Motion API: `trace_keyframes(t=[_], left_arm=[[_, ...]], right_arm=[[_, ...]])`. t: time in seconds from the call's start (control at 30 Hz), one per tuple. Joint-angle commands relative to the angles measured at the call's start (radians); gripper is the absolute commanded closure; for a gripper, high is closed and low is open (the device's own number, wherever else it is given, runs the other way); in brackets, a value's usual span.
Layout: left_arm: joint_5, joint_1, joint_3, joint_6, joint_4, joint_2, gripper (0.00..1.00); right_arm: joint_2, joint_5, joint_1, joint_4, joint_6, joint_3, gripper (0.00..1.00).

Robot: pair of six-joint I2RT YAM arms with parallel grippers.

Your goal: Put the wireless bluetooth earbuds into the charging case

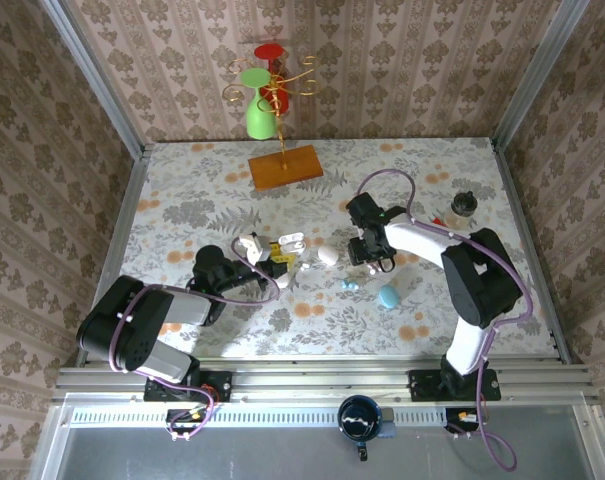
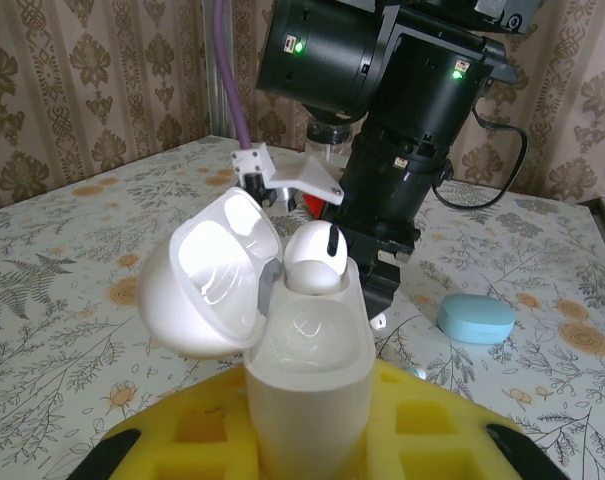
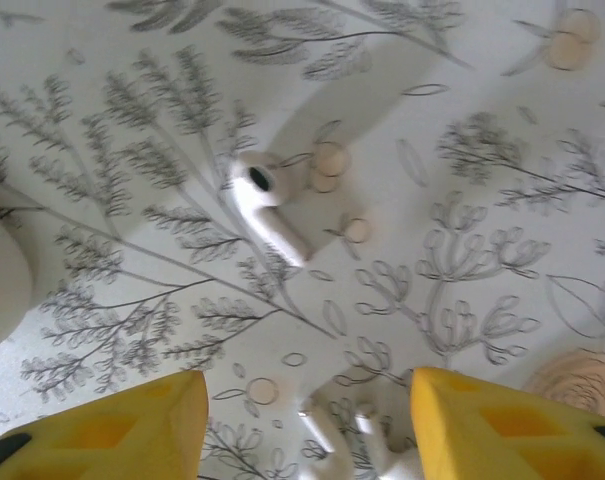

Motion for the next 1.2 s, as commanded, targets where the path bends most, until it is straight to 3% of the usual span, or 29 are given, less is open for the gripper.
trace_keyframes(t=[0.0, 0.17, 0.5, 0.77, 1.17], left_arm=[[0.021, -0.006, 0.003, 0.002, 0.043, -0.010, 1.00], [0.017, -0.005, 0.002, 0.004, 0.043, -0.012, 1.00], [0.022, -0.006, 0.005, 0.001, 0.042, -0.004, 1.00], [0.020, -0.005, 0.002, 0.002, 0.042, -0.012, 1.00], [0.014, -0.004, -0.001, 0.007, 0.041, -0.014, 1.00]], right_arm=[[-0.034, 0.012, -0.035, 0.007, 0.042, -0.029, 0.38], [-0.084, -0.016, -0.081, 0.028, 0.180, -0.106, 0.36], [-0.228, -0.220, -0.097, 0.251, 0.389, -0.317, 0.42], [-0.182, -0.236, -0.111, 0.286, 0.393, -0.300, 0.50], [-0.074, -0.261, -0.128, 0.285, 0.351, -0.182, 0.54]])
